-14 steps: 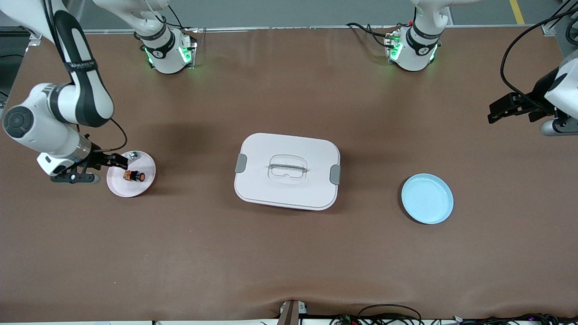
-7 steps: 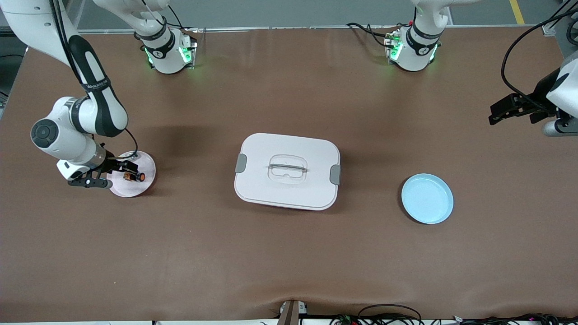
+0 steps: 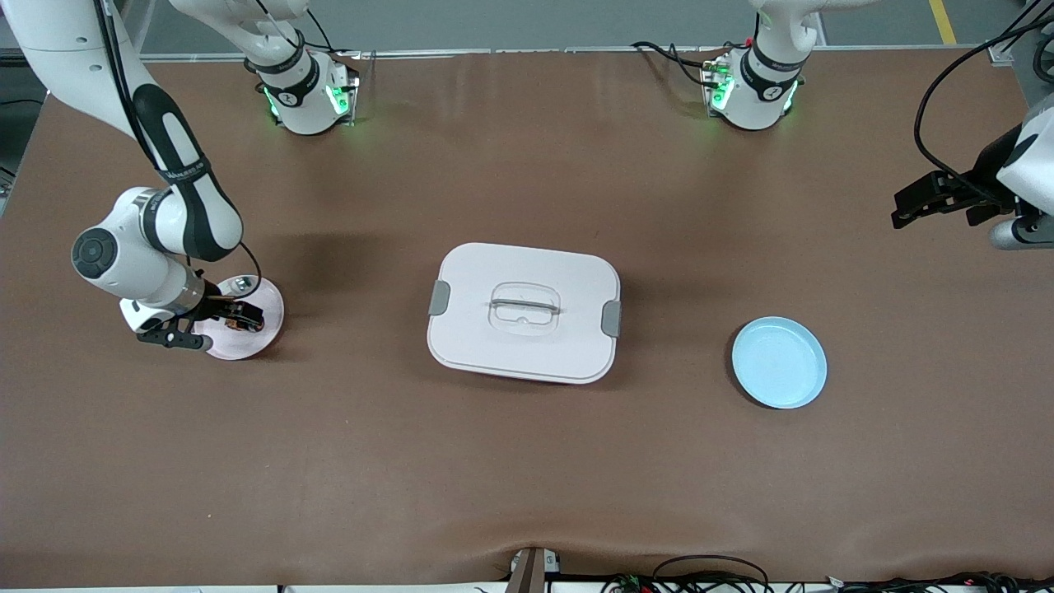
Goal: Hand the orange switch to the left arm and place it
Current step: 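Close the right gripper on the black-orange switch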
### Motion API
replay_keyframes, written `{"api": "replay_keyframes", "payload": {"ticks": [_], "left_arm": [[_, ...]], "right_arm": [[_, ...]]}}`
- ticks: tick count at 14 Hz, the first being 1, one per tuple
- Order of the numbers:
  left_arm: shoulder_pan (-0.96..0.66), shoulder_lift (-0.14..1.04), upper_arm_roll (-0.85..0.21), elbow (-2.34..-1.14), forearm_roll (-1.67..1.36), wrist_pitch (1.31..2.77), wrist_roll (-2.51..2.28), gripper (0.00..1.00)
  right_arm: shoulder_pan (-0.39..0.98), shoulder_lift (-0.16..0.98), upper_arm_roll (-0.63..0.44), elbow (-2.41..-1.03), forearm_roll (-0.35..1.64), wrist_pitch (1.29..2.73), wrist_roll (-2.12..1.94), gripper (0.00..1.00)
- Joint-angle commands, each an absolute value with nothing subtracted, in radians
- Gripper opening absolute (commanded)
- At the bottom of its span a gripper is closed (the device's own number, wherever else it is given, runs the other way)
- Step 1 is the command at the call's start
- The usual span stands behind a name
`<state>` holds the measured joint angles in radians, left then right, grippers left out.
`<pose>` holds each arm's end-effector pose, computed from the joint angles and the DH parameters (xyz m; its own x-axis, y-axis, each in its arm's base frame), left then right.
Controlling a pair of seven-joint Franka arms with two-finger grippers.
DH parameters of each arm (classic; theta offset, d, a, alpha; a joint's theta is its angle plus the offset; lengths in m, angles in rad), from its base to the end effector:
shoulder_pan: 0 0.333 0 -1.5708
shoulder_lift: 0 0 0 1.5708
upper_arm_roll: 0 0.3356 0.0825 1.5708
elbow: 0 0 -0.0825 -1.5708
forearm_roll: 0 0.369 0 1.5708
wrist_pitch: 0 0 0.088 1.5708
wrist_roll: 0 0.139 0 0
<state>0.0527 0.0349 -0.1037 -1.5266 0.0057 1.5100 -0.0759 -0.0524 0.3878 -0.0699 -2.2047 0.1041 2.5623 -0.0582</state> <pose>0.5424 -0.0258 0.6082 0.9984 0.0252 -0.0510 0.0249 -0.9997 -0.0060 0.5460 -0.0675 0.1997 0.9889 -0.1463 -0.0277 -0.1471 -0.9887 -0.0297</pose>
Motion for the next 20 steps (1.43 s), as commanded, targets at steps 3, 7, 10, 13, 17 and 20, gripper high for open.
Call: {"api": "replay_keyframes", "payload": {"ticks": [3, 7, 10, 13, 17, 20], "left_arm": [[0.055, 0.035, -0.103, -1.534, 0.009, 1.526, -0.057, 1.0], [0.054, 0.034, -0.103, -1.534, 0.009, 1.526, -0.057, 1.0], [0.052, 0.032, -0.103, -1.542, 0.009, 1.526, -0.057, 1.0], [0.051, 0.032, -0.106, -1.54, 0.009, 1.526, -0.057, 1.0], [0.052, 0.032, -0.107, -1.54, 0.008, 1.528, -0.057, 1.0], [0.052, 0.034, -0.107, -1.542, 0.008, 1.529, -0.057, 1.0]], "right_arm": [[-0.057, 0.442, -0.066, -2.174, 0.12, 2.598, -0.058, 1.0], [-0.06, 0.477, -0.066, -2.177, 0.12, 2.638, -0.058, 1.0], [-0.058, 0.477, -0.066, -2.177, 0.12, 2.638, -0.06, 0.7], [-0.057, 0.476, -0.066, -2.178, 0.12, 2.637, -0.06, 0.3], [-0.055, 0.472, -0.066, -2.177, 0.12, 2.631, -0.064, 0.19], [-0.054, 0.439, -0.066, -2.175, 0.12, 2.605, -0.094, 0.18]]}}
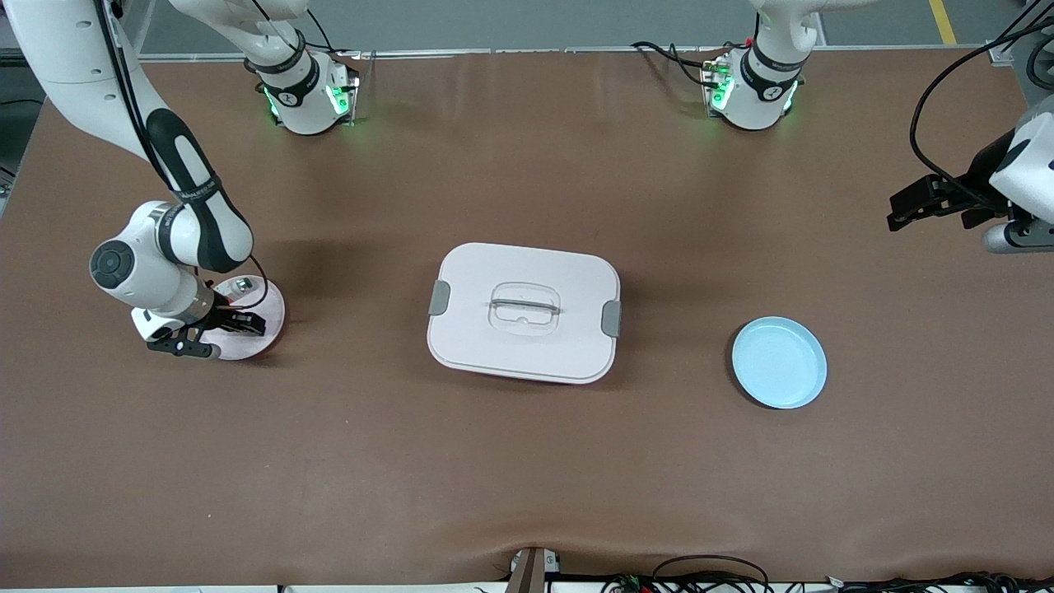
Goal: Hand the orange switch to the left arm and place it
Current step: 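Close the right gripper on the black-orange switch, then lift the switch with the right gripper while the left gripper approaches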
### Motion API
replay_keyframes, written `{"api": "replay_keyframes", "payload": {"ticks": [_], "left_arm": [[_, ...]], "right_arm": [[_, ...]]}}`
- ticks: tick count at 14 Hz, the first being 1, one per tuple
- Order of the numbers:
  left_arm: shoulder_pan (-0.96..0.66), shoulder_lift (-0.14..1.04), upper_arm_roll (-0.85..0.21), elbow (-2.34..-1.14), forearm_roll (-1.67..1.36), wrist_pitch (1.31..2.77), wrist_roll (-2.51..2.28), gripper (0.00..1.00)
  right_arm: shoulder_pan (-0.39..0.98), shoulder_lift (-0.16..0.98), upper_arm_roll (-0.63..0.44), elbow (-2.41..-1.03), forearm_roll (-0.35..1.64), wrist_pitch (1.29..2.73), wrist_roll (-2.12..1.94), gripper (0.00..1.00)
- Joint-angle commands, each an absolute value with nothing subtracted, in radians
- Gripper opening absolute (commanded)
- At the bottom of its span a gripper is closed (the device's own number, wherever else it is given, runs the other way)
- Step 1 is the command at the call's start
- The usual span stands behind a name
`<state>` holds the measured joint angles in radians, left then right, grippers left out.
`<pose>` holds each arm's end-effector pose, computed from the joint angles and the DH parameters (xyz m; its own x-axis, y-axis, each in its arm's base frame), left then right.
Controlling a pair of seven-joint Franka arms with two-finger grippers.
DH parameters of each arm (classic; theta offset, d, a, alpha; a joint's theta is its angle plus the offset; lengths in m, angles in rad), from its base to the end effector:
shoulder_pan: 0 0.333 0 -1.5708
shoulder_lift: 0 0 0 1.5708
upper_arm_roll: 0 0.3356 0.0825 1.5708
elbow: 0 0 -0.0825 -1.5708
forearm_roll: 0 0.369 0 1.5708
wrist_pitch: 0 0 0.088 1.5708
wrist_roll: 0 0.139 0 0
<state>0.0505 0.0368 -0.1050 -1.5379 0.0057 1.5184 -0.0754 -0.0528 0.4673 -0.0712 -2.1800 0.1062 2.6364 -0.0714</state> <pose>0.5434 -0.0277 0.6028 0.9982 0.0211 -0.0558 0.0208 -0.9998 -0.0061 0.5546 -0.0711 0.1705 0.9904 -0.1378 -0.0079 -0.1379 -0.9903 -0.0191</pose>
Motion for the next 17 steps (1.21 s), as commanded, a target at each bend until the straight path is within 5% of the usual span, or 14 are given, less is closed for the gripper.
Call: {"api": "replay_keyframes", "payload": {"ticks": [1, 10, 17], "left_arm": [[0.052, 0.034, -0.107, -1.542, 0.008, 1.537, -0.057, 1.0], [0.052, 0.035, -0.107, -1.542, 0.008, 1.548, -0.057, 1.0], [0.048, 0.04, -0.109, -1.54, -0.009, 1.557, -0.064, 1.0]], "right_arm": [[-0.051, 0.411, -0.066, -2.175, 0.12, 2.565, -0.094, 0.19], [0.079, 0.152, -0.058, -2.143, 0.121, 2.05, 0.2, 0.22], [0.38, 0.143, -0.055, -1.834, 0.163, 1.62, 0.748, 0.21]]}}
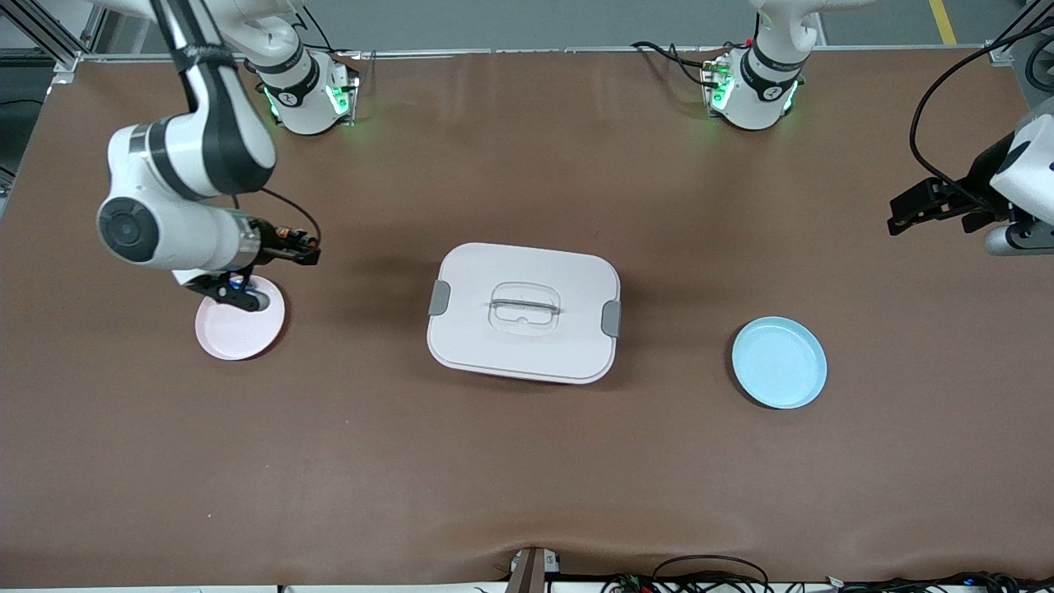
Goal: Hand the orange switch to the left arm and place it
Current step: 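Lift the switch with the right gripper while the left gripper approaches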
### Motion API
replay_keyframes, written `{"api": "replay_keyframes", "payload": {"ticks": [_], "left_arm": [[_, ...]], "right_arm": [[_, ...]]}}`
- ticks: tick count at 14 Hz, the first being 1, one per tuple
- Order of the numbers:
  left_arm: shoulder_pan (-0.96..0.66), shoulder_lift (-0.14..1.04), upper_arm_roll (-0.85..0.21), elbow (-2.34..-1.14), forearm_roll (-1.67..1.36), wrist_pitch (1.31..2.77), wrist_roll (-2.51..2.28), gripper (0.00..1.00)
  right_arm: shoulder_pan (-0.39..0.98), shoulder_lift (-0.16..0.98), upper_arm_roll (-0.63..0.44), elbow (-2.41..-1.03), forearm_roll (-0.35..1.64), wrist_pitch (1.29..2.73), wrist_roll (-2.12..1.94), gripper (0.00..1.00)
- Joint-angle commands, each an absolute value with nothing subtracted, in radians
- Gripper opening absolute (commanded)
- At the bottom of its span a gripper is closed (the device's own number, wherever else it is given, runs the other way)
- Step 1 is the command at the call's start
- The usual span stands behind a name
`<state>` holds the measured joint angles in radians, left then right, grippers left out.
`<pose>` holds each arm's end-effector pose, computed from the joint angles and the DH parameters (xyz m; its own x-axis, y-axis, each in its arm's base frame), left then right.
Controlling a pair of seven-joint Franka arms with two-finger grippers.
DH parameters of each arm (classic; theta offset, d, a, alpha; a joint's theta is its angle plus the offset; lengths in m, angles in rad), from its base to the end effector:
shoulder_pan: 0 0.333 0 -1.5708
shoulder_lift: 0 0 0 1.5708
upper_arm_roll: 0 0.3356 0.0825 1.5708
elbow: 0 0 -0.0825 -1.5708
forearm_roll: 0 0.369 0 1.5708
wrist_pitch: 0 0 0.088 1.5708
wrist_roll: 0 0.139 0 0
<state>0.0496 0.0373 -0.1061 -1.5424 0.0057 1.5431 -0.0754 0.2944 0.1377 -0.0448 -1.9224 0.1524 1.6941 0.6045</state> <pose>0.5467 -0.0290 0.6025 0.9992 0.0190 -0.0361 0.0189 -0.9998 -0.0045 0.5042 0.1491 0.3934 0.8480 -0.3814 -0.3680 -0.3723 -0.9229 0.0987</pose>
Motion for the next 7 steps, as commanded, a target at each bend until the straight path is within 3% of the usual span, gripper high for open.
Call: {"api": "replay_keyframes", "payload": {"ticks": [1, 7], "left_arm": [[0.046, 0.047, -0.113, -1.539, -0.026, 1.557, -0.066, 1.0], [0.046, 0.054, -0.115, -1.562, -0.382, 1.557, -0.123, 1.0]], "right_arm": [[0.435, 0.146, -0.055, -1.798, 0.172, 1.599, 0.835, 0.21], [0.702, 0.227, -0.057, -1.559, 0.414, 1.646, 1.351, 0.21]]}}
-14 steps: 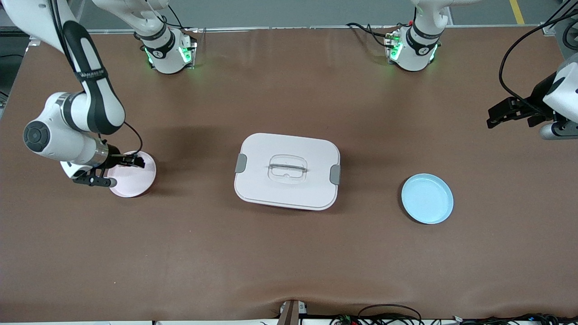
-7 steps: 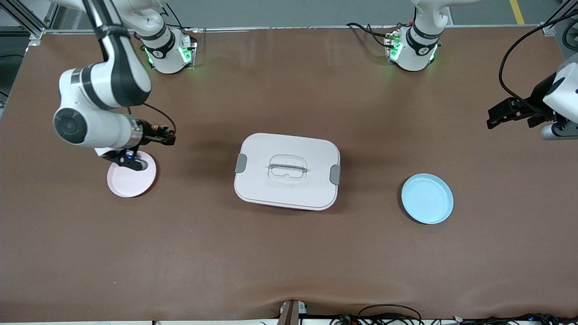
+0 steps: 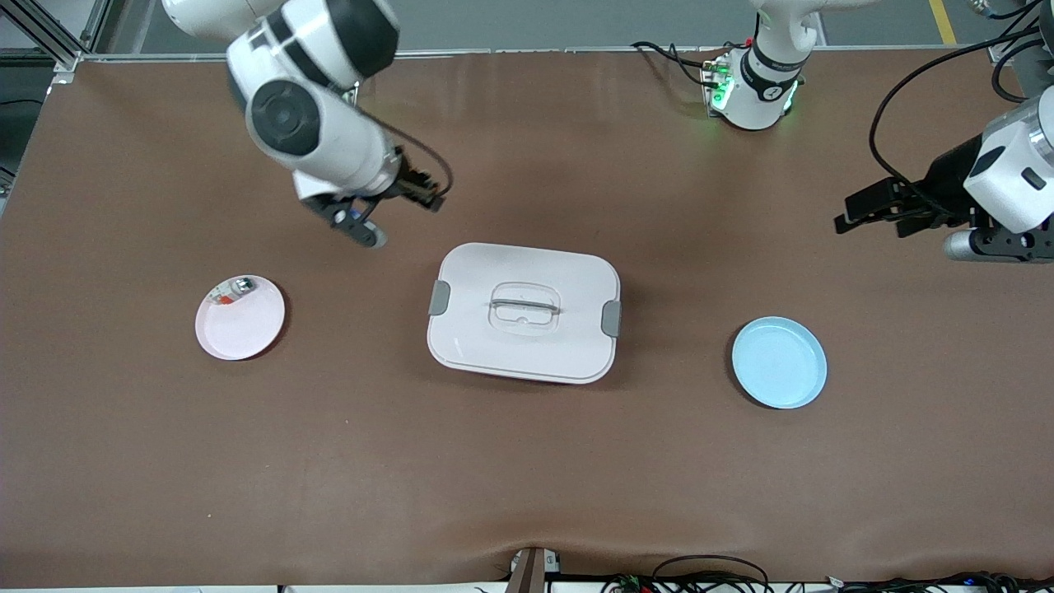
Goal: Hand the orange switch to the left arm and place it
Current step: 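Lift the switch with the right gripper while the left gripper approaches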
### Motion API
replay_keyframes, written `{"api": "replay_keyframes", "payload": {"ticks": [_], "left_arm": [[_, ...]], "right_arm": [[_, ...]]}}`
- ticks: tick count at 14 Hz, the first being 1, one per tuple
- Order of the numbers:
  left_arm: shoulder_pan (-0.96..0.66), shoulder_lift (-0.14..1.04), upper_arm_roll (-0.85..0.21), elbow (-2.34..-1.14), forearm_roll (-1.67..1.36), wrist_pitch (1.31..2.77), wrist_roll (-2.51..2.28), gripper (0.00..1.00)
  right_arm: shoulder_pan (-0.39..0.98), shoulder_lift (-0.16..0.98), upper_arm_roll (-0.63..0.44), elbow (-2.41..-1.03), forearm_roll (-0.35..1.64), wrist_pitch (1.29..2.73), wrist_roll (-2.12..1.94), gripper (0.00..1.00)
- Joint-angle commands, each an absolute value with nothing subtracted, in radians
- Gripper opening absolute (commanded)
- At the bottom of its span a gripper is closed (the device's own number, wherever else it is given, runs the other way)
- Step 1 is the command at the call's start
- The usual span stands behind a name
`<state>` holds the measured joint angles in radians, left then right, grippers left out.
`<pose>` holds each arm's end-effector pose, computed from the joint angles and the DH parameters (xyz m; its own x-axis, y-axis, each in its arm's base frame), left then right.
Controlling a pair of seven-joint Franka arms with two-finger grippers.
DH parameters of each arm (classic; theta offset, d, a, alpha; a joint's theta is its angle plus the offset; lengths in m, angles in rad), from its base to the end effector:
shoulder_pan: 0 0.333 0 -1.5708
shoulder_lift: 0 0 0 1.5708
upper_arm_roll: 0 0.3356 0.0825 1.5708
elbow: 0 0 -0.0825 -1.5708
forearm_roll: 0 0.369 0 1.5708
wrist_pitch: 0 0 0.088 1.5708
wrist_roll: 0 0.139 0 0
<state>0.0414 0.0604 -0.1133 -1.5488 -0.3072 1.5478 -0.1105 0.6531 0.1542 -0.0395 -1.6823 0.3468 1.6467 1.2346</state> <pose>0.5496 -0.0804 0.5942 0.9953 0.0263 -0.0935 0.0534 -0.9524 0.3002 0.4420 0.3676 0.4889 0.7134 -0.5965 -0.3678 -0.6164 -0.7838 0.0756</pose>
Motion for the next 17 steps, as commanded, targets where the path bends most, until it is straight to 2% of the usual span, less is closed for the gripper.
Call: {"api": "replay_keyframes", "payload": {"ticks": [1, 7, 11, 15, 17], "left_arm": [[0.045, 0.049, -0.117, -1.575, -0.411, 1.557, -0.124, 1.0], [0.049, -0.037, -0.117, -1.751, -0.554, 1.589, -0.126, 1.0], [0.051, -0.167, -0.176, -1.914, -0.587, 1.675, -0.13, 1.0], [0.052, -0.299, -0.245, -1.982, -0.604, 1.727, -0.204, 1.0], [0.049, -0.348, -0.291, -2.038, -0.614, 1.839, -0.204, 0.92]], "right_arm": [[0.725, 0.25, -0.058, -1.53, 0.458, 1.672, 1.409, 0.21], [0.798, 0.371, -0.057, -1.366, 0.641, 1.882, 1.699, 0.21], [0.85, 0.432, -0.057, -1.296, 0.693, 2.008, 1.81, 0.22], [0.882, 0.488, -0.057, -1.238, 0.693, 2.091, 1.894, 0.21], [0.89, 0.512, -0.057, -1.21, 0.693, 2.102, 1.913, 0.21]]}}
